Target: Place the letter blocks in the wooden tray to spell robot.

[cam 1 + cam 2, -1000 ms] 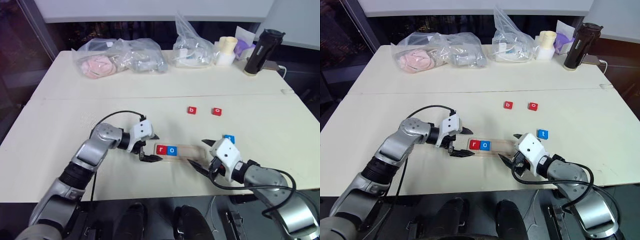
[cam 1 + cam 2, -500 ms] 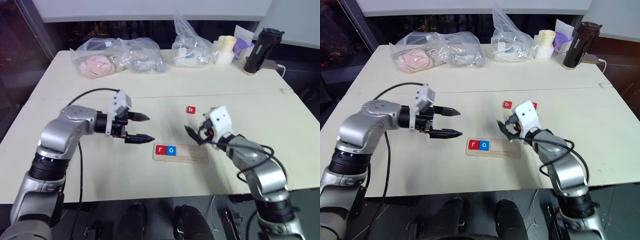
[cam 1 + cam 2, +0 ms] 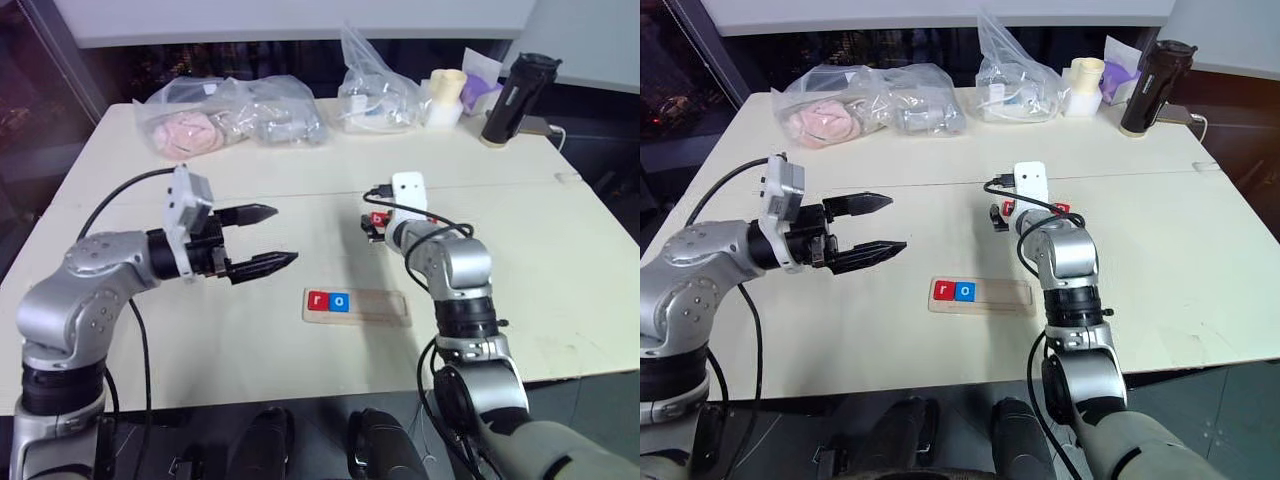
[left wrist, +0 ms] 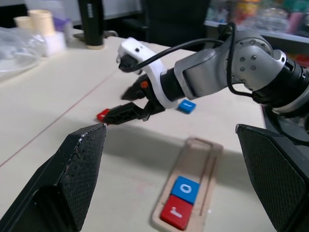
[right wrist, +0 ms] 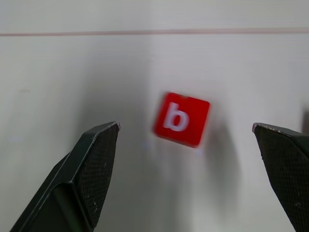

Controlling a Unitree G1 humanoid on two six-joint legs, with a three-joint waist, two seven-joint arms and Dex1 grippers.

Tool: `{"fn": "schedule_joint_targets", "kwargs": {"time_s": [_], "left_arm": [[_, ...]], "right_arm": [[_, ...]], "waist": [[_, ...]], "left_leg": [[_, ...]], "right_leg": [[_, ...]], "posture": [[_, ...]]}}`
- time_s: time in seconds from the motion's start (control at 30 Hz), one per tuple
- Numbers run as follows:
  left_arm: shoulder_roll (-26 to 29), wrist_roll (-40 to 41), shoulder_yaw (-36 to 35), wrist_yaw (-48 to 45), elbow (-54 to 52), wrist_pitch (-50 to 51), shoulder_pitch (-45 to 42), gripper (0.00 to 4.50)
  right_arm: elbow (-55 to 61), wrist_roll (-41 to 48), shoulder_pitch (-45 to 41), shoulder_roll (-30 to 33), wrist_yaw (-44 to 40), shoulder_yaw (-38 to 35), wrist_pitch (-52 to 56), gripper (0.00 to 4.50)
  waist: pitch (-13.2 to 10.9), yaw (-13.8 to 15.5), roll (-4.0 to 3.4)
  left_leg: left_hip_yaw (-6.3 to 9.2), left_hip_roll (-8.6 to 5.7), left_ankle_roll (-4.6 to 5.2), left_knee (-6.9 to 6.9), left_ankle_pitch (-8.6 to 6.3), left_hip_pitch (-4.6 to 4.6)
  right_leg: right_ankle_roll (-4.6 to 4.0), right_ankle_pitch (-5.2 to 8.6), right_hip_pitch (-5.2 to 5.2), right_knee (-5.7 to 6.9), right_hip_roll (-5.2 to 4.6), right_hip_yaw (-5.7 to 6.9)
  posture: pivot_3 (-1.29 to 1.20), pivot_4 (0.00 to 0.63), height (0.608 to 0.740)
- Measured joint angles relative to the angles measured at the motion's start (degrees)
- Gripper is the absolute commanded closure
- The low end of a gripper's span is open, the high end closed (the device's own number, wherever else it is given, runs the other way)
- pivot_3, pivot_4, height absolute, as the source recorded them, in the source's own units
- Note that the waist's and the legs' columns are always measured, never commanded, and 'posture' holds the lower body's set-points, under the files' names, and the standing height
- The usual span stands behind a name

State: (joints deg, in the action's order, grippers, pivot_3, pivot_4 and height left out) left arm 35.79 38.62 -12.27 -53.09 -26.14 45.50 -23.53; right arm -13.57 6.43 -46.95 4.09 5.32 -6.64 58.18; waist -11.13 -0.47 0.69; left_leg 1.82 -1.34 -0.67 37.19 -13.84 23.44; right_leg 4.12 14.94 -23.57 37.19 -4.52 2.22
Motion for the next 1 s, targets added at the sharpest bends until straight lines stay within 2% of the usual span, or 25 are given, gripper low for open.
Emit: {"fn": "schedule_joint_targets", "kwargs": {"time_s": [0.3, 0.47, 0.53, 0.6, 0.7, 0.73, 0.9, 1.0], "left_arm": [[0.34, -0.46, 1.02, 3.55, -1.67, -3.33, 4.05, 0.02], [1.04, -0.64, 1.16, 4.65, -1.34, -4.51, 4.36, 0.02], [1.47, -0.68, 1.26, 4.81, -1.2, -4.94, 4.48, 0.0], [1.63, -0.77, 1.39, 5.03, -1.03, -5.3, 4.78, 0.0], [1.86, -0.89, 1.48, 5.48, -0.96, -6.03, 4.81, 0.0], [1.89, -0.94, 1.51, 5.6, -0.94, -6.14, 4.81, 0.0], [1.84, -1.26, 2.53, 5.96, -0.16, -6.66, 4.7, 0.0], [1.51, -1.51, 2.7, 6.48, 0.28, -7.09, 4.72, 0.0]], "right_arm": [[-17.26, -1.73, -7.75, -4.04, 6.26, -1.69, -8.48, 0.0], [-21.8, -1.65, -10.29, -5.21, 8.0, -3.06, -10.29, 0.0], [-21.99, -1.59, -10.36, -5.5, 8.3, -3.18, -10.36, 0.56], [-21.87, -1.59, -10.36, -5.92, 8.45, -3.16, -10.07, 1.33], [-21.08, -1.56, -10.28, -6.65, 8.94, -3.19, -9.06, 2.96], [-20.21, -1.55, -10.06, -6.88, 9.09, -3.23, -8.43, 3.35], [-16.89, -1.28, -9.0, -7.14, 9.42, -3.39, -5.54, 3.34], [-10.61, -0.82, -6.48, -4.79, 6.3, -1.87, -0.4, 3.34]], "waist": [[0.0, -0.7, 0.0], [0.0, -0.76, 0.0], [0.01, -0.75, 0.01], [0.01, -0.75, 0.0], [0.01, -0.7, 0.0], [0.01, -0.69, 0.0], [0.01, -0.68, 0.0], [0.0, -0.34, -0.01]], "left_leg": [[-0.18, 0.09, 0.0, -0.13, 0.0, -0.05], [-0.27, 0.09, 0.0, -0.1, 0.0, -0.09], [-0.27, 0.1, 0.0, -0.1, 0.0, -0.11], [-0.27, 0.13, 0.0, -0.1, 0.0, -0.11], [-0.27, 0.15, 0.0, -0.11, 0.0, -0.11], [-0.27, 0.15, 0.0, -0.11, 0.0, -0.11], [-0.27, 0.15, 0.0, -0.12, 0.0, -0.1], [-0.25, 0.14, 0.0, -0.14, 0.0, -0.05]], "right_leg": [[-0.01, -0.01, -0.16, 0.11, 0.16, -0.23], [-0.03, -0.02, -0.15, 0.1, 0.19, -0.35], [-0.03, -0.02, -0.14, 0.1, 0.2, -0.35], [-0.04, -0.02, -0.15, 0.1, 0.23, -0.36], [-0.04, -0.03, -0.15, 0.1, 0.26, -0.36], [-0.04, -0.02, -0.15, 0.1, 0.26, -0.36], [-0.04, -0.02, -0.15, 0.08, 0.26, -0.37], [-0.04, -0.02, -0.19, 0.06, 0.25, -0.36]], "posture": [[0.0, 0.15, 0.74], [0.0, 0.15, 0.74], [0.0, 0.15, 0.74], [0.0, 0.15, 0.74], [0.0, 0.15, 0.74], [0.0, 0.15, 0.74], [0.0, 0.15, 0.74], [0.0, 0.15, 0.74]]}}
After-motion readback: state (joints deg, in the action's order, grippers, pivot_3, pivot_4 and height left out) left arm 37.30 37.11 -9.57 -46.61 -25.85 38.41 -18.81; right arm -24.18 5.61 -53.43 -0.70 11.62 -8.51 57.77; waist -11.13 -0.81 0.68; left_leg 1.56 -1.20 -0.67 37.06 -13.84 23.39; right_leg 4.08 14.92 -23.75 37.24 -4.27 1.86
